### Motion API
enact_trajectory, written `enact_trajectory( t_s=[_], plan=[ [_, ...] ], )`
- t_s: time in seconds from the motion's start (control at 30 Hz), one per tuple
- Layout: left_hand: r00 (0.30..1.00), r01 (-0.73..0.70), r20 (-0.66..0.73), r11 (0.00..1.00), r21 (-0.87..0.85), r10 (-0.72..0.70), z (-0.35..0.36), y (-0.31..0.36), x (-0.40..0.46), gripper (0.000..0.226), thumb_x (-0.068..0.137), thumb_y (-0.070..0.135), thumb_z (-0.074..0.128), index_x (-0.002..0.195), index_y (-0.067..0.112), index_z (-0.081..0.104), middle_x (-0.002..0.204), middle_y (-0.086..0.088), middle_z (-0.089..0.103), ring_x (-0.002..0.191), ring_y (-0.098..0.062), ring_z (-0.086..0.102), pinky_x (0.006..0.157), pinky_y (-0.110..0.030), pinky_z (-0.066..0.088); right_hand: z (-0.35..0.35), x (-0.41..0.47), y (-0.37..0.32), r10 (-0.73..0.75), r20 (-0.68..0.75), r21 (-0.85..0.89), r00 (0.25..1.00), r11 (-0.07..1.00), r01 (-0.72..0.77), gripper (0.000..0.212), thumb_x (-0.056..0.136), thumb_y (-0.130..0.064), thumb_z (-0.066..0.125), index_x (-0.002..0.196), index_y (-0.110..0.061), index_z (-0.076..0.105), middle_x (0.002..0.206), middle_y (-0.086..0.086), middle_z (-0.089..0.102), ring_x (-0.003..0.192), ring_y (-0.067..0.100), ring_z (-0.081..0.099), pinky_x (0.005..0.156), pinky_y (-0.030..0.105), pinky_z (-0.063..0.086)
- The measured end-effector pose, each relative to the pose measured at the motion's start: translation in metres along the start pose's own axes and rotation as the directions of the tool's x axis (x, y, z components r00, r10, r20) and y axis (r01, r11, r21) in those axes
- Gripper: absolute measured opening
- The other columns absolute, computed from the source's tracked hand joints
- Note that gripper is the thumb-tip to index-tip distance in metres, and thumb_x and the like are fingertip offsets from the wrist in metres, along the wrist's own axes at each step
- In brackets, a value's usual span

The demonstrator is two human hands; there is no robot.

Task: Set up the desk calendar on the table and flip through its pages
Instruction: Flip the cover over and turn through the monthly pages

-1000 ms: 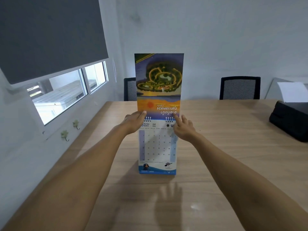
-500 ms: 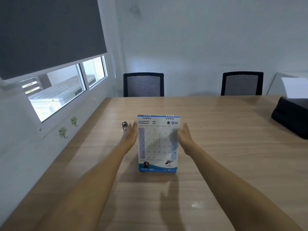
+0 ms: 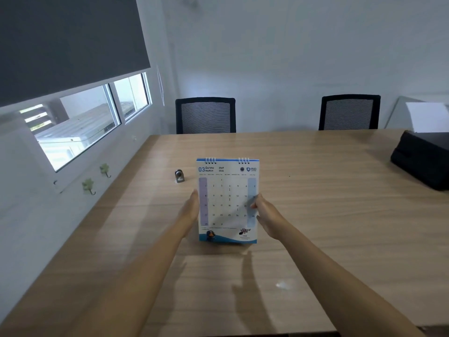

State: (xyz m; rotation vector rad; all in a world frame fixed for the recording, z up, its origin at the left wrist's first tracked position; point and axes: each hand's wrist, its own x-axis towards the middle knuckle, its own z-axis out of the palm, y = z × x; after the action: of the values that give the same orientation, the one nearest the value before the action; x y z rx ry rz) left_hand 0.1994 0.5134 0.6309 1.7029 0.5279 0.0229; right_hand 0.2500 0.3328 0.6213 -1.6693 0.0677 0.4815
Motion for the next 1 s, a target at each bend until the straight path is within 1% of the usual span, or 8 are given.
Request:
enact_trajectory(
  t_s=[0.1, 0.3, 0.5, 0.6, 0.7, 0.83, 0.93, 1.0],
  plan=[
    [0.997, 0.019, -0.071, 0.994, 0.112, -0.011, -0.008, -0.002, 0.007, 0.057, 0.102, 0.044, 0.02, 0.136, 0.008, 0.048, 0.145, -0.013, 0.047, 0.13, -0.031, 0.046, 0.106, -0.044, 0.038, 0.002, -0.005, -0.003, -0.009, 0.015, -0.093, 1.0, 0.996, 0.011, 0.032, 0.09, -0.013, 0.034, 0.12, -0.006, 0.044, 0.126, 0.013, 0.05, 0.105, 0.024, 0.046, 0.091, 0.038, 0.037],
    [0.988, 0.0, -0.151, 0.989, 0.149, 0.023, -0.023, 0.002, 0.012, 0.043, 0.097, 0.041, 0.028, 0.082, 0.01, 0.054, 0.092, -0.009, 0.059, 0.09, -0.024, 0.056, 0.099, -0.047, 0.047, 0.001, -0.016, -0.013, -0.034, -0.016, -0.212, 0.999, 0.977, 0.03, 0.017, 0.092, -0.012, 0.033, 0.103, -0.009, 0.046, 0.095, 0.005, 0.049, 0.079, 0.014, 0.044, 0.076, 0.032, 0.036],
    [0.993, 0.035, -0.115, 0.991, 0.126, -0.02, -0.032, 0.011, 0.004, 0.03, 0.094, 0.031, 0.048, 0.083, 0.006, 0.061, 0.091, -0.011, 0.069, 0.081, -0.022, 0.066, 0.076, -0.033, 0.055, -0.003, -0.02, -0.02, -0.051, -0.13, -0.209, 0.99, 0.978, 0.023, 0.019, 0.087, -0.007, 0.035, 0.071, -0.011, 0.045, 0.078, 0.007, 0.046, 0.072, 0.019, 0.043, 0.069, 0.032, 0.033],
    [0.995, 0.051, -0.096, 0.993, 0.109, -0.041, -0.041, 0.011, 0.005, 0.017, 0.088, 0.019, 0.063, 0.089, 0.002, 0.065, 0.095, -0.014, 0.073, 0.079, -0.022, 0.066, 0.073, -0.03, 0.054, -0.009, -0.021, -0.02, -0.1, -0.179, -0.206, 0.979, 0.977, 0.062, 0.015, 0.089, -0.015, 0.04, 0.077, -0.009, 0.047, 0.08, 0.008, 0.05, 0.071, 0.021, 0.043, 0.066, 0.031, 0.035],
    [0.996, 0.081, 0.042, 0.996, -0.025, -0.08, -0.052, 0.015, 0.004, 0.013, 0.087, 0.011, 0.064, 0.094, 0.0, 0.064, 0.099, -0.017, 0.073, 0.084, -0.024, 0.061, 0.074, -0.03, 0.049, -0.013, -0.024, -0.022, -0.126, -0.147, -0.204, 0.981, 0.974, 0.095, 0.013, 0.092, -0.017, 0.045, 0.086, -0.009, 0.052, 0.085, 0.007, 0.057, 0.079, 0.023, 0.052, 0.07, 0.034, 0.042],
    [0.982, 0.096, 0.178, 0.972, -0.215, -0.058, -0.064, 0.032, 0.001, 0.022, 0.087, 0.014, 0.062, 0.105, 0.003, 0.062, 0.095, -0.011, 0.072, 0.079, -0.022, 0.067, 0.062, -0.025, 0.056, -0.023, -0.03, -0.036, -0.08, -0.018, 0.126, 0.997, 0.989, 0.081, 0.014, 0.091, -0.016, 0.052, 0.094, -0.005, 0.06, 0.087, 0.01, 0.07, 0.074, 0.026, 0.067, 0.066, 0.031, 0.053],
    [0.971, 0.07, 0.238, 0.916, -0.394, 0.028, -0.069, 0.054, -0.005, 0.023, 0.093, 0.025, 0.054, 0.1, 0.005, 0.065, 0.089, -0.009, 0.072, 0.071, -0.018, 0.069, 0.054, -0.024, 0.058, -0.03, -0.03, -0.05, -0.142, 0.071, 0.433, 0.987, 0.896, 0.097, 0.029, 0.095, -0.028, 0.041, 0.097, -0.008, 0.062, 0.076, 0.007, 0.073, 0.063, 0.018, 0.07, 0.058, 0.027, 0.053],
    [0.975, 0.041, 0.205, 0.843, -0.536, 0.083, -0.067, 0.068, -0.006, 0.034, 0.099, 0.033, 0.042, 0.099, 0.008, 0.066, 0.088, -0.007, 0.071, 0.073, -0.017, 0.067, 0.06, -0.026, 0.056, -0.028, -0.025, -0.062, -0.218, 0.101, 0.554, 0.971, 0.823, 0.127, 0.041, 0.098, -0.034, 0.029, 0.104, -0.011, 0.062, 0.092, 0.006, 0.072, 0.083, 0.021, 0.068, 0.071, 0.032, 0.052]
  ],
)
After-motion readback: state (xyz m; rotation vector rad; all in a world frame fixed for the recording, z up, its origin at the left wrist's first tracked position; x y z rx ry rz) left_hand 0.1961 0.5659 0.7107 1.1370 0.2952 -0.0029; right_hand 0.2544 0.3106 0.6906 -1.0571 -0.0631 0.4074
